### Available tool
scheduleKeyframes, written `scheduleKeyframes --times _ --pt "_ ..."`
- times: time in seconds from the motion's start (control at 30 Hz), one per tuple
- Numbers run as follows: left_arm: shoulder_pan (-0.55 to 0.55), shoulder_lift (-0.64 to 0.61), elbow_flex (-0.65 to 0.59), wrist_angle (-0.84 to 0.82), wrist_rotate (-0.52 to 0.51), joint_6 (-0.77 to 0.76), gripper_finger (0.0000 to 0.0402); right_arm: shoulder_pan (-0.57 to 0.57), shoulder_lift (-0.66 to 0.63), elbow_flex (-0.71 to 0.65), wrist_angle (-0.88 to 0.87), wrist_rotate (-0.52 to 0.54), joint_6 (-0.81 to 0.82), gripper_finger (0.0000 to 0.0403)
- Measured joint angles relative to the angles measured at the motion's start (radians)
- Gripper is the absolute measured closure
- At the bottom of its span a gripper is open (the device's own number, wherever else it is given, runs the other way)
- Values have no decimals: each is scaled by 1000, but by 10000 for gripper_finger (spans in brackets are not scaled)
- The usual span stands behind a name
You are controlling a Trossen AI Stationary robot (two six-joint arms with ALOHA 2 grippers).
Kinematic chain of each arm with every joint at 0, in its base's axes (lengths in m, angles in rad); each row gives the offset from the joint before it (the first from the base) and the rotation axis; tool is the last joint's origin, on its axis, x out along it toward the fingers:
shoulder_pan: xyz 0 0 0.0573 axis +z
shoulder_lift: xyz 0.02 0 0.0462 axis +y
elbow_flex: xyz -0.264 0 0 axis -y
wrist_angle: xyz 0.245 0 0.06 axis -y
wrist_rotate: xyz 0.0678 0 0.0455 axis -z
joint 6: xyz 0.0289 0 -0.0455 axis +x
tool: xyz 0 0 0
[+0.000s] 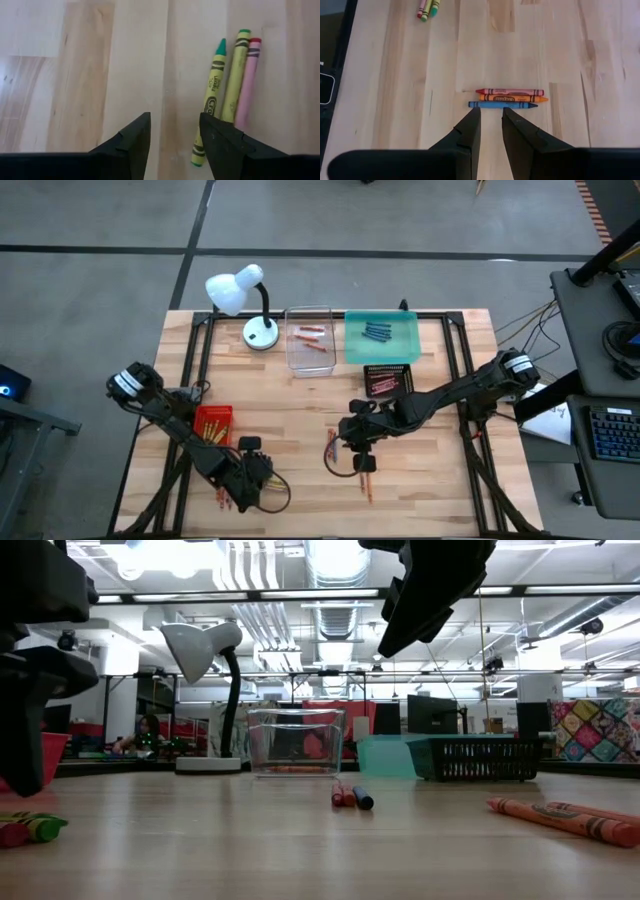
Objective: Sort crayons
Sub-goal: Put the green crayon into the orange bin
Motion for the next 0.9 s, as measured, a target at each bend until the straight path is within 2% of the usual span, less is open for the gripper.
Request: scheduleKeyframes --times 0.57,0.9 --pt "3 7 -2 -43 -41 1 248 0 0 0 0 0 0 335" --pt "3 7 12 44 -44 -8 248 0 0 0 57 1 -14 335"
